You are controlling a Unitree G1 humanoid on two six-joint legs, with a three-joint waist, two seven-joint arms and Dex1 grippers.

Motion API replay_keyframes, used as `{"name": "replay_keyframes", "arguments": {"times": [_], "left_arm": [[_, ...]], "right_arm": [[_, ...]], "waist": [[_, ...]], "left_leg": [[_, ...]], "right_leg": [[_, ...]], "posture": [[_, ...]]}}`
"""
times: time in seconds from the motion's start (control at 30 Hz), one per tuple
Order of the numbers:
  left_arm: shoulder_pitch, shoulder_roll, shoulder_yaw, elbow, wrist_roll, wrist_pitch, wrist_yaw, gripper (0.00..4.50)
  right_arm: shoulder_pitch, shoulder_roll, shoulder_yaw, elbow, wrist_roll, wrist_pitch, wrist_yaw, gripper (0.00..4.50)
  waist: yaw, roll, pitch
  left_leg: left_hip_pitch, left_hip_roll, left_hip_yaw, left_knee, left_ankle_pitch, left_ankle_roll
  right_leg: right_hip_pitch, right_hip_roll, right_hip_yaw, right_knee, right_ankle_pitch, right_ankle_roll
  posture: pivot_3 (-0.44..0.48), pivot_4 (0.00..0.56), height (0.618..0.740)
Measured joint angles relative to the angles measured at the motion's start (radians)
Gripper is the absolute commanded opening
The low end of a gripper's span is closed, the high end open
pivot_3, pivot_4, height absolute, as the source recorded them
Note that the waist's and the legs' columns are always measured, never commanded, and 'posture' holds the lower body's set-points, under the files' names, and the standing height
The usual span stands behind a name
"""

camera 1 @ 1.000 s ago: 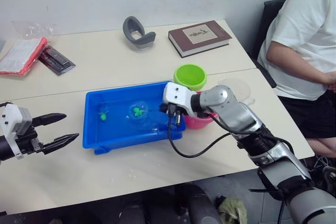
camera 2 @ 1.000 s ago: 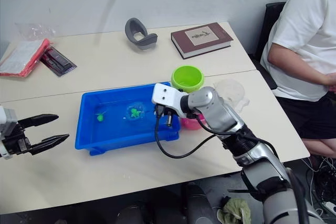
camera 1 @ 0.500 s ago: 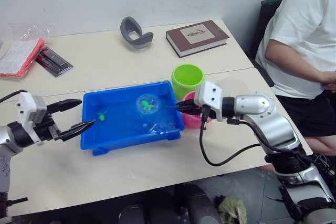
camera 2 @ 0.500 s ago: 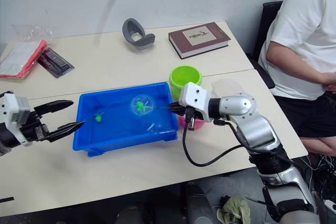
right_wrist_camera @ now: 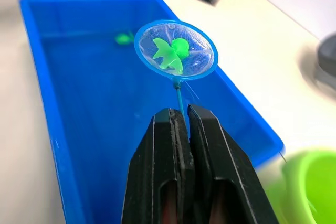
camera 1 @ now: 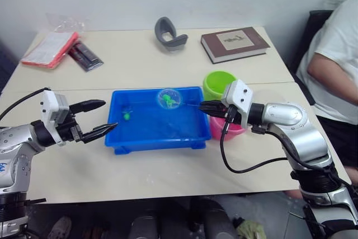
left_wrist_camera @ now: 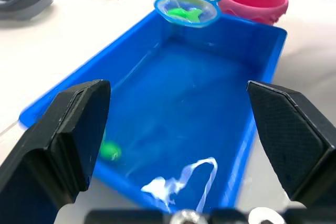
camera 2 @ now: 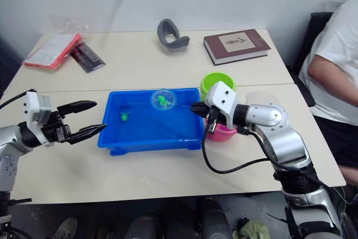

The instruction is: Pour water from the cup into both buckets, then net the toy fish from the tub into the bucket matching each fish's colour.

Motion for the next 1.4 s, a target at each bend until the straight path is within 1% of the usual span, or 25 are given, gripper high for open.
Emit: {"name": "replay_keyframes", "arguments": {"times": [0.13,0.27,0.37,0.53,0.67,0.8,0.93,1.03,1.1,1.27,1.4], "left_arm": [[-0.034,-0.009,-0.025,0.011,0.0,0.0,0.0,4.46],[-0.067,-0.029,-0.06,0.023,0.001,0.0,0.003,4.46],[-0.101,-0.05,-0.082,0.033,0.001,-0.001,0.004,4.46],[-0.146,-0.058,-0.114,0.057,0.005,-0.001,0.0,4.46],[-0.177,-0.076,-0.15,0.074,0.014,0.0,-0.005,4.46],[-0.208,-0.095,-0.182,0.083,0.019,0.002,-0.008,4.46],[-0.248,-0.13,-0.19,0.1,0.018,0.019,0.006,4.46],[-0.292,-0.19,-0.201,0.091,0.007,0.042,0.036,4.46],[-0.301,-0.21,-0.207,0.084,0.005,0.055,0.051,4.46],[-0.34,-0.263,-0.246,0.083,0.013,0.066,0.081,4.46],[-0.351,-0.283,-0.263,0.083,0.02,0.068,0.096,4.46]], "right_arm": [[0.038,-0.03,-0.043,-0.032,0.031,-0.006,0.007,0.0],[0.104,-0.066,-0.092,-0.076,0.06,-0.011,0.009,0.0],[0.125,-0.071,-0.117,-0.083,0.064,-0.031,0.001,0.0],[0.21,-0.089,-0.121,-0.095,0.063,-0.075,-0.012,0.0],[0.229,-0.093,-0.134,-0.129,0.068,-0.072,-0.035,0.0],[0.242,-0.124,-0.228,-0.179,0.111,-0.062,-0.051,0.0],[0.24,-0.173,-0.314,-0.184,0.149,-0.046,-0.052,0.0],[0.189,-0.276,-0.383,-0.037,0.096,-0.116,-0.054,0.0],[0.162,-0.306,-0.41,0.052,0.056,-0.175,-0.06,0.0],[0.083,-0.326,-0.313,0.326,-0.12,-0.479,-0.069,0.0],[0.057,-0.33,-0.242,0.466,-0.24,-0.703,-0.104,0.0]], "waist": [[0.024,0.0,0.0],[0.023,0.0,0.0],[0.018,0.0,0.0],[0.019,0.0,0.0],[0.02,0.0,0.0],[0.023,0.0,0.0],[0.024,0.0,0.0],[0.027,0.0,0.0],[0.027,-0.001,0.0],[0.016,0.0,0.0],[0.019,0.0,0.0]], "left_leg": [[0.001,-0.001,0.0,0.0,-0.001,0.003],[0.001,-0.001,0.002,0.0,-0.002,0.004],[0.002,-0.001,0.004,0.0,-0.002,0.004],[0.002,-0.001,0.004,0.0,-0.002,0.004],[0.002,-0.001,0.005,0.0,-0.002,0.004],[0.002,-0.002,0.005,0.0,-0.002,0.004],[0.002,-0.002,0.004,0.0,-0.002,0.005],[0.002,-0.005,0.005,0.0,-0.001,0.008],[0.002,-0.006,0.005,0.0,-0.001,0.008],[0.004,-0.006,0.011,0.0,-0.001,0.008],[0.003,-0.005,0.015,0.0,0.0,0.007]], "right_leg": [[0.003,0.0,0.0,0.0,0.001,0.002],[0.003,0.001,0.0,-0.001,0.002,0.003],[0.003,0.002,-0.001,-0.001,0.003,0.004],[0.003,0.003,-0.001,-0.001,0.003,0.004],[0.003,0.002,-0.001,-0.001,0.003,0.005],[0.003,0.003,-0.001,-0.001,0.003,0.005],[0.003,0.003,-0.001,-0.002,0.003,0.005],[0.004,0.003,-0.001,-0.003,0.005,0.008],[0.005,0.003,0.001,-0.004,0.005,0.009],[0.005,0.002,0.001,-0.004,0.006,0.01],[0.005,0.002,0.004,-0.004,0.006,0.01]], "posture": [[0.0,0.15,0.74],[0.0,0.15,0.74],[0.0,0.15,0.74],[0.0,0.15,0.74],[0.0,0.15,0.74],[0.0,0.15,0.74],[0.0,0.15,0.74],[0.0,0.15,0.74],[0.0,0.15,0.74],[0.0,0.15,0.74],[0.0,0.15,0.74]]}}
